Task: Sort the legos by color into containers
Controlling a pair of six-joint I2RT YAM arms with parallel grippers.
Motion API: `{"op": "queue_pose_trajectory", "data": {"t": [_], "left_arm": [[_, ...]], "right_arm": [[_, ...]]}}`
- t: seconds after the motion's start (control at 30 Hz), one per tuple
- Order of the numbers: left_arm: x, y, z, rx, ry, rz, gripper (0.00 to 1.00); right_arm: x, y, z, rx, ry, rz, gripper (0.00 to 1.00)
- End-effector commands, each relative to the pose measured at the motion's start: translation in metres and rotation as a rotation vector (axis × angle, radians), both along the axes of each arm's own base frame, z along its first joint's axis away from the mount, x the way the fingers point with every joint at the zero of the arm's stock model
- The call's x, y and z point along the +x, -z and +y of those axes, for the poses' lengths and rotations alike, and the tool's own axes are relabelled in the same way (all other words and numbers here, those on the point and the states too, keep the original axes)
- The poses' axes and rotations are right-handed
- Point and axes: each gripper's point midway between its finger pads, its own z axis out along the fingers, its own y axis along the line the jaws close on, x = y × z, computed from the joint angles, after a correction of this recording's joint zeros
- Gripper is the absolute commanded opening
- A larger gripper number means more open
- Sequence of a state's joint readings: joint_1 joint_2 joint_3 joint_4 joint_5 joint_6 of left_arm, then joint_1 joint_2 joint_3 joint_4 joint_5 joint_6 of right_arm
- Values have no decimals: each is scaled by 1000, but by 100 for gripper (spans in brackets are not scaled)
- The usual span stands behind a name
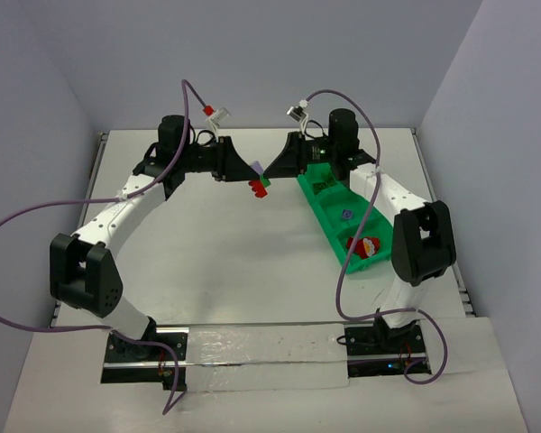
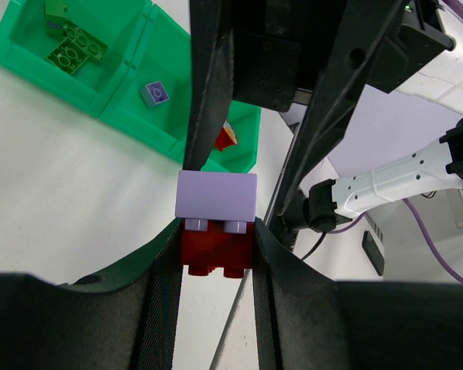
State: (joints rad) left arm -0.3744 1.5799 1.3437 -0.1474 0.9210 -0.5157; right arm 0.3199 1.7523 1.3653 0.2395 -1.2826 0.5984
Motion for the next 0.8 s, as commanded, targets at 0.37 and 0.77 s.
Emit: {"op": "queue_pose_trajectory", "data": {"t": [0.37,0.77], "left_arm": [[-12,-55,-2,-76,38,-141,0],[-10,-55,1,-59,15,-143,0]], "right_arm": [[-16,11,7,9,-96,36,47],[-10,15,3,7,-52,54,0]]}}
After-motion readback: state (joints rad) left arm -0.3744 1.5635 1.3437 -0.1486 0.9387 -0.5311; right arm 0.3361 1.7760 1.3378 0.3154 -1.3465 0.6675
